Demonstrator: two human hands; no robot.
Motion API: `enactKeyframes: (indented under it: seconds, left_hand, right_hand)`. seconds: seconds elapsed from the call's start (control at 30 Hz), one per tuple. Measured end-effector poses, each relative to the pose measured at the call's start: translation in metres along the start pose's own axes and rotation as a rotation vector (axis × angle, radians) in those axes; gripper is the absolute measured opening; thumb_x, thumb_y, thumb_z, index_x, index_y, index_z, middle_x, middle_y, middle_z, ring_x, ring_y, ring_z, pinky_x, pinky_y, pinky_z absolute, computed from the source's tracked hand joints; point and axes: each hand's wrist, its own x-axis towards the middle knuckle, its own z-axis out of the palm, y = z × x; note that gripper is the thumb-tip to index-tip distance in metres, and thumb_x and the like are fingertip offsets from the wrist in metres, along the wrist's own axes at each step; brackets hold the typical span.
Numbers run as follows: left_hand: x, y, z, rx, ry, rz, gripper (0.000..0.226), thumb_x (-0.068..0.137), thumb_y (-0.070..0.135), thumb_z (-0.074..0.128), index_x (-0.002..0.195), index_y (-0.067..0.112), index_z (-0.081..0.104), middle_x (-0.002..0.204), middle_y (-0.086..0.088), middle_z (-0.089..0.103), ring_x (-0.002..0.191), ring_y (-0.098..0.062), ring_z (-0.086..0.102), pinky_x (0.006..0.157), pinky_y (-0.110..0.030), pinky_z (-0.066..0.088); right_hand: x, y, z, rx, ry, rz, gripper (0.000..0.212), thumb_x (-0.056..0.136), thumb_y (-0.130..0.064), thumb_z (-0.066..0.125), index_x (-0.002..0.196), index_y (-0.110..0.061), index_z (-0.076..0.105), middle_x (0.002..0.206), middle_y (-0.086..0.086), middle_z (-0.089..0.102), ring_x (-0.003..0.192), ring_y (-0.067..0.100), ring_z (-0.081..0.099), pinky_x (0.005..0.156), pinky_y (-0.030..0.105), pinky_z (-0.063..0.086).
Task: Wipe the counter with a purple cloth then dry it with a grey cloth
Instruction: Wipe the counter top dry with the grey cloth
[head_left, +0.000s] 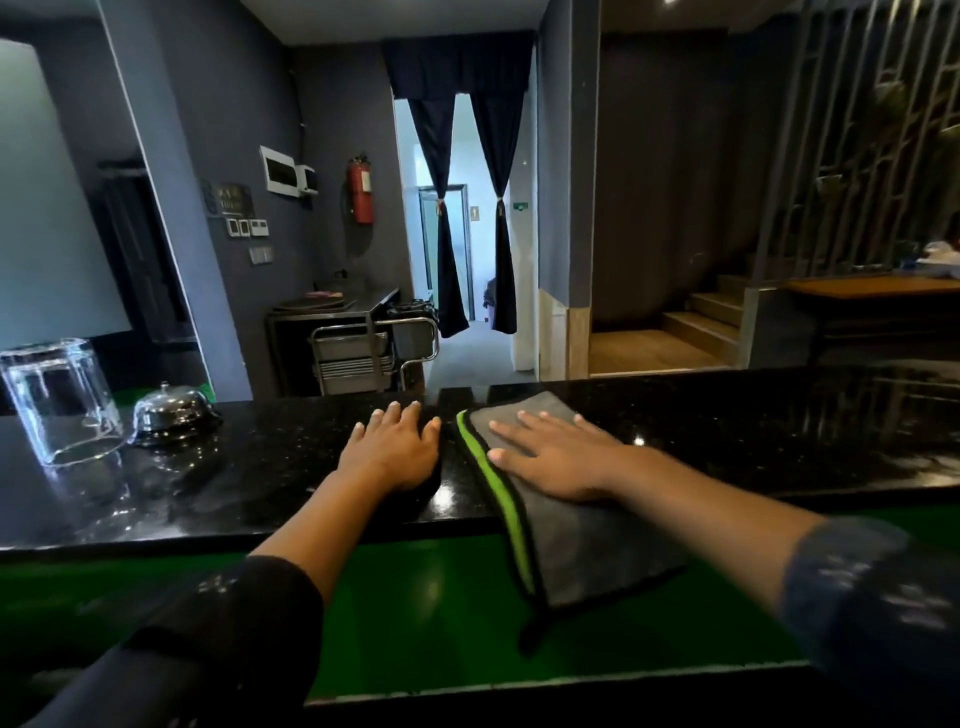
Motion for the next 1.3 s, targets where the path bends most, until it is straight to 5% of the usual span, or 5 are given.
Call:
enactKeyframes:
  seconds: [0.3, 0.53, 0.93, 1.17, 1.3]
  left_hand:
    - [0.015, -0.002, 0.011, 0.087, -0.099, -0.093, 0.060, 0.099, 0.047, 0.017, 0.152, 0.020, 0.009, 0.160, -0.007, 0.001, 0.147, -0.024, 0.000, 0.117, -0.043, -0.001]
    - [0.022, -0.013, 0.011, 0.142, -0.131, -0.039, 0.058, 0.100, 0.045, 0.012, 0.152, 0.021, 0.005, 0.160, -0.006, 0.000, 0.147, -0.023, -0.001, 0.117, -0.044, 0.000]
    - [0.025, -0.014, 0.014, 0.176, -0.115, -0.054, 0.056, 0.101, 0.039, 0.015, 0.153, 0.019, 0.007, 0.160, -0.007, 0.000, 0.147, -0.025, 0.001, 0.117, -0.045, 0.002]
    - [0.019, -0.003, 0.011, 0.083, -0.104, -0.079, 0.056, 0.100, 0.041, 0.017, 0.152, 0.021, 0.010, 0.160, -0.005, 0.002, 0.147, -0.023, 0.001, 0.117, -0.043, 0.000]
    - [0.019, -0.005, 0.011, 0.070, -0.094, -0.085, 0.057, 0.100, 0.040, 0.016, 0.153, 0.019, 0.009, 0.160, -0.006, 0.001, 0.147, -0.024, 0.001, 0.119, -0.043, 0.000]
  right_hand:
    - [0.052, 0.087, -0.015, -0.035, 0.001, 0.285, 0.088, 0.078, -0.084, 0.003, 0.153, -0.037, 0.007, 0.163, 0.003, 0.001, 0.149, 0.029, 0.003, 0.115, 0.057, 0.001]
    - [0.075, -0.027, 0.004, 0.002, -0.011, -0.179, 0.064, 0.095, -0.065, 0.011, 0.153, -0.037, 0.007, 0.163, 0.003, 0.001, 0.149, 0.024, 0.000, 0.117, 0.050, -0.004]
    - [0.141, -0.031, -0.003, -0.013, -0.001, -0.119, 0.056, 0.098, -0.058, 0.009, 0.151, -0.041, 0.011, 0.163, 0.002, 0.005, 0.149, 0.028, 0.006, 0.116, 0.054, 0.001]
    - [0.111, 0.110, -0.017, 0.027, 0.028, 0.390, 0.060, 0.097, -0.062, 0.010, 0.152, -0.039, 0.016, 0.162, 0.007, 0.009, 0.148, 0.031, 0.008, 0.116, 0.060, 0.003]
    - [0.115, 0.072, -0.016, -0.023, 0.025, 0.381, 0.064, 0.093, -0.066, 0.010, 0.151, -0.041, 0.013, 0.162, 0.008, 0.007, 0.147, 0.034, 0.008, 0.115, 0.059, 0.004]
